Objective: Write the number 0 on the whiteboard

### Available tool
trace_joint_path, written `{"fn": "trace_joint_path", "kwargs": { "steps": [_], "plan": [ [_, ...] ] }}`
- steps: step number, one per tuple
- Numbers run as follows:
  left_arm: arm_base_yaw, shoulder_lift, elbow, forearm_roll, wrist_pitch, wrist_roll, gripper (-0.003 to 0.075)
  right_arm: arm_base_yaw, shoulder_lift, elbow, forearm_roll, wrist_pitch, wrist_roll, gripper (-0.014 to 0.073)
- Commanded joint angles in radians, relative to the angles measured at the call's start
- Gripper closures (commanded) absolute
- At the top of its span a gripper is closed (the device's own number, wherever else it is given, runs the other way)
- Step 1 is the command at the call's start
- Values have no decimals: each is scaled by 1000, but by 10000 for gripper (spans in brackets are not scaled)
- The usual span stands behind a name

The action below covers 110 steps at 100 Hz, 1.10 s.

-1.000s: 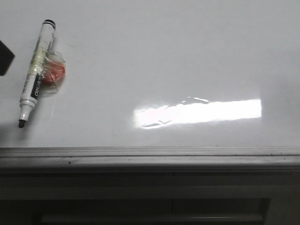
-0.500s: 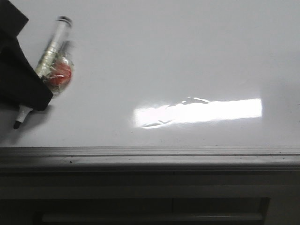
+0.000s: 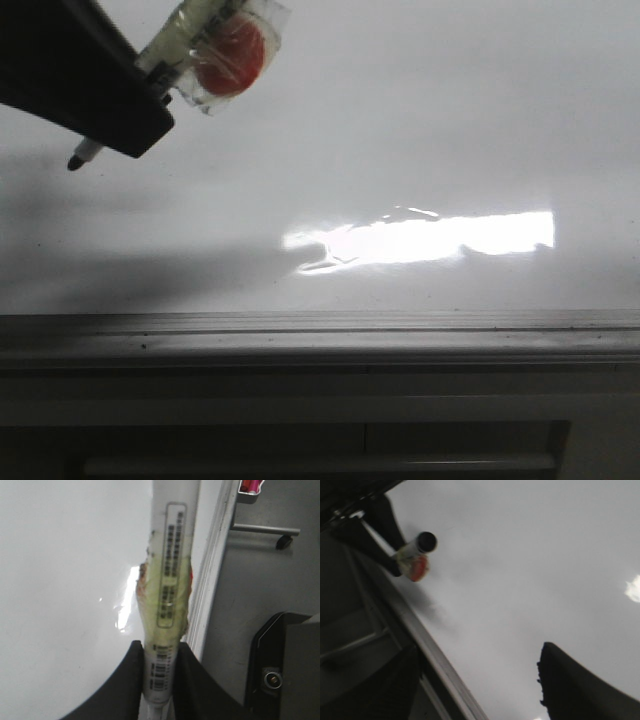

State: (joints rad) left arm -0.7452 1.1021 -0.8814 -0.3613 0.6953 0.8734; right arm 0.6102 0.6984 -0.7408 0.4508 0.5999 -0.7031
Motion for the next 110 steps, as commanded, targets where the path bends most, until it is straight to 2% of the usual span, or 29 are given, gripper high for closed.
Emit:
{"fn": "trace_joint_path", "kwargs": {
  "steps": [1,11,27,45,67,110],
  "plan": [
    [-38,-20,-40,60,-41,37,740,81,124,-88,37,-35,-77,151],
    [-44,-24,-40,103,-15,37,740,179,212,-132,27,-99,-81,151],
    [-44,-37,-40,105,-2,37,740,262,286,-148,18,-289,-82,151],
    [-44,-46,-40,103,5,37,740,321,358,-148,18,-289,-84,151],
    [-44,-46,-40,103,21,38,740,342,398,-150,43,-367,-84,160],
    [-44,-46,-40,103,18,38,740,342,416,-149,105,-366,-84,619]
  ]
}}
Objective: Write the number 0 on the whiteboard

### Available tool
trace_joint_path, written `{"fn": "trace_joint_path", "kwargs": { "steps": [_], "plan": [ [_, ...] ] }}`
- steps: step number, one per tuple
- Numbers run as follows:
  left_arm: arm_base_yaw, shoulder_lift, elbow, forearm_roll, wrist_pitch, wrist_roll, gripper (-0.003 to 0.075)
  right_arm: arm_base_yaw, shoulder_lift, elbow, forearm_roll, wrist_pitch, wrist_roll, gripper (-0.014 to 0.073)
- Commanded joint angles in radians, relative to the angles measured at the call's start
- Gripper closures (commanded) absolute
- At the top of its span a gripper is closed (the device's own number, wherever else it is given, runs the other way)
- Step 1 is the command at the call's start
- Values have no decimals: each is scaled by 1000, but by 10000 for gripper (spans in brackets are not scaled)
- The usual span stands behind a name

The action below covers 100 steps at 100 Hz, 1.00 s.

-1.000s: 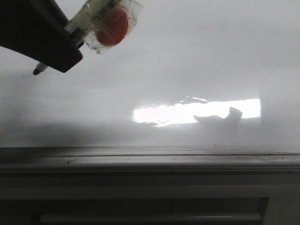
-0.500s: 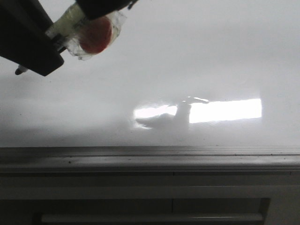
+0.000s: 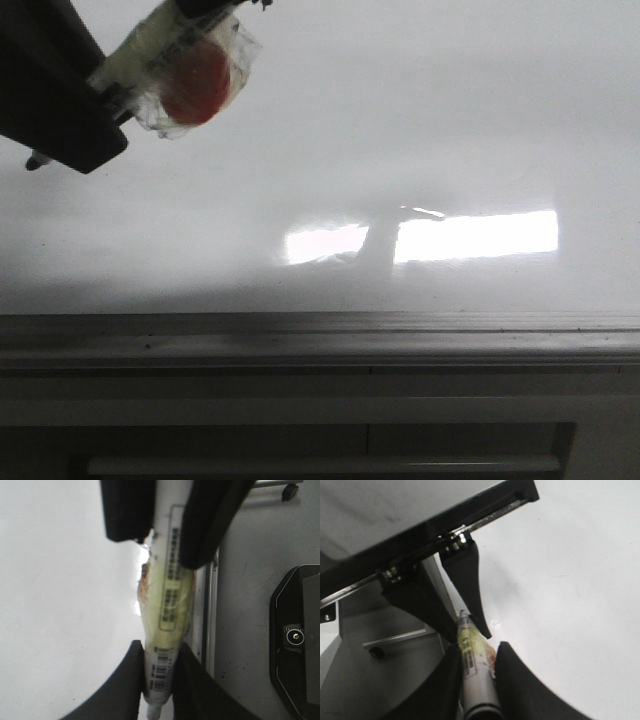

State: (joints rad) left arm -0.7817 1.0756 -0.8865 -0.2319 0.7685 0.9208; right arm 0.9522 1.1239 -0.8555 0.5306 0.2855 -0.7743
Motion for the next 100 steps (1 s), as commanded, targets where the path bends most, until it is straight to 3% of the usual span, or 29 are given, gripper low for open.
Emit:
{"fn": "trace_joint_path", "kwargs": {
  "steps": [1,5,19,39,47,66,87,100],
  "plan": [
    [-8,-19,-35,-26,-56,-10,740,0,-7,-35,25,-48,-12,627],
    [-8,-19,-35,-26,-58,-10,739,0,-6,-35,28,-36,-12,671],
    [-8,-19,-36,-54,-76,-27,701,0,-6,-35,28,-16,-12,669],
    [-8,-62,-53,-122,-78,-99,365,-2,-19,-33,22,-16,-12,659],
    [-8,-119,-53,-129,-78,-108,305,-2,-35,-28,22,-14,-12,658],
    [-6,-313,-53,-74,-102,-273,372,-22,-125,30,18,-12,-12,658],
    [-6,-534,-36,290,-109,-776,563,-152,-284,128,9,-7,-12,640],
    [-6,-635,46,451,-107,-933,687,-287,-353,141,-74,30,-12,639]
  ]
}}
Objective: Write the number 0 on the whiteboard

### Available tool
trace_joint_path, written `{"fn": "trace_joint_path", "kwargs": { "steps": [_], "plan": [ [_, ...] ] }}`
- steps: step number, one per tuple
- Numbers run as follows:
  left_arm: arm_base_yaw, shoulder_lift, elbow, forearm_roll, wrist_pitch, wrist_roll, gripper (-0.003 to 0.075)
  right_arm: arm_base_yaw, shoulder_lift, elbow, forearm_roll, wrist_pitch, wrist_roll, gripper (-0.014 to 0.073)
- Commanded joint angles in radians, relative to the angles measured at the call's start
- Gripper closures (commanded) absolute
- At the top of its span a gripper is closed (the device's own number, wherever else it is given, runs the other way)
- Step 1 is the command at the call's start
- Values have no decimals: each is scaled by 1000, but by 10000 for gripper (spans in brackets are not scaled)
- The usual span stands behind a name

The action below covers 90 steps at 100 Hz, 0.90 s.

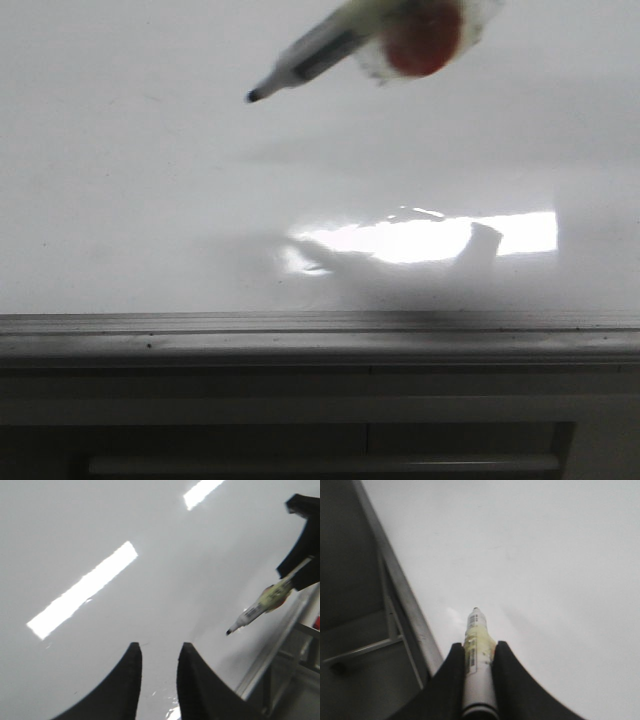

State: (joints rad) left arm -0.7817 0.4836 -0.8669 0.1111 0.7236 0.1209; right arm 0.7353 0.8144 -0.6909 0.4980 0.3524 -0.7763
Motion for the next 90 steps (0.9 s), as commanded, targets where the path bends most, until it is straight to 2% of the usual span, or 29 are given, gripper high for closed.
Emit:
{"fn": "trace_joint_path", "kwargs": {
  "steps": [1,6,18,41,72,90],
  "plan": [
    [-6,-47,32,113,-67,-146,693,-77,-49,-23,-50,-33,-10,639],
    [-6,-73,77,138,-82,-189,738,-126,-58,-32,-76,-1,-10,639],
    [-6,-116,179,144,-162,-254,740,-213,-60,-70,-99,105,-8,639],
    [-6,-148,327,165,-378,-353,740,-217,-60,-187,-99,152,59,639],
    [-6,-148,346,162,-385,-353,740,-217,11,-217,-157,166,79,639],
    [-6,-148,346,162,-385,-353,740,-217,55,-217,-169,124,79,639]
  ]
}}
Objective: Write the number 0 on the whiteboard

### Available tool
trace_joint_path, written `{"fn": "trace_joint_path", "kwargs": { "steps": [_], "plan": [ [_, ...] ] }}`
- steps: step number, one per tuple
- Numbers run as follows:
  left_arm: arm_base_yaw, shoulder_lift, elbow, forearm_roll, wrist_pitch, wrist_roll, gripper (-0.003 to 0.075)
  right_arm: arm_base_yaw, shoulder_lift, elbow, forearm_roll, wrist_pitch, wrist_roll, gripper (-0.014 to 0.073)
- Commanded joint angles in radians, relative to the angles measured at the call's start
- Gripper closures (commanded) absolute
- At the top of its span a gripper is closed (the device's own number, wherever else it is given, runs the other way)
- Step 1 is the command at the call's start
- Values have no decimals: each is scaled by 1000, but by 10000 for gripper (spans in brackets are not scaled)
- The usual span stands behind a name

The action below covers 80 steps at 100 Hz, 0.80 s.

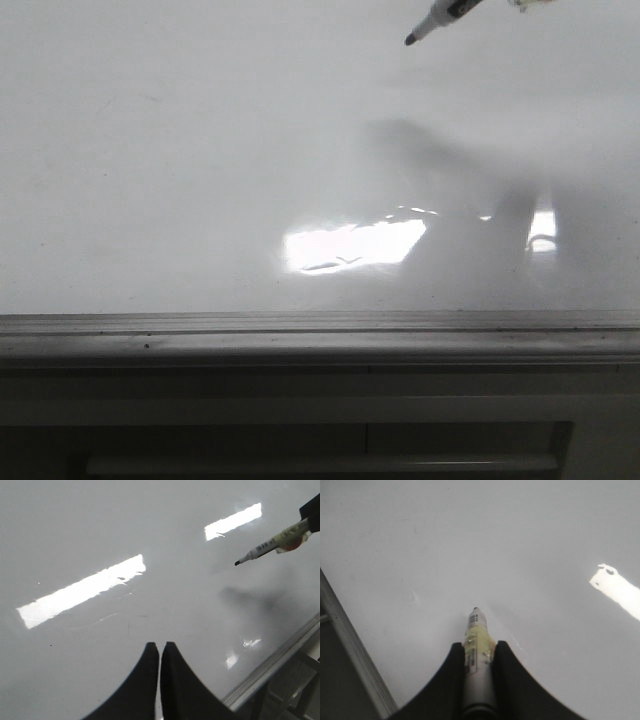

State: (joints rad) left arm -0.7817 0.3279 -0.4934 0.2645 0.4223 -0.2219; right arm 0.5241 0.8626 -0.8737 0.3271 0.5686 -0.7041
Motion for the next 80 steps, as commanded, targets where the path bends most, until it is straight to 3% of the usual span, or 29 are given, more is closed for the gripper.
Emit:
{"fn": "trace_joint_path", "kwargs": {
  "steps": [1,80],
  "plan": [
    [-6,8,-28,9,-83,-10,740,-6,10,-34,1,-93,6,639],
    [-6,8,-28,9,-83,-10,740,-2,143,-34,1,-69,6,640]
  ]
}}
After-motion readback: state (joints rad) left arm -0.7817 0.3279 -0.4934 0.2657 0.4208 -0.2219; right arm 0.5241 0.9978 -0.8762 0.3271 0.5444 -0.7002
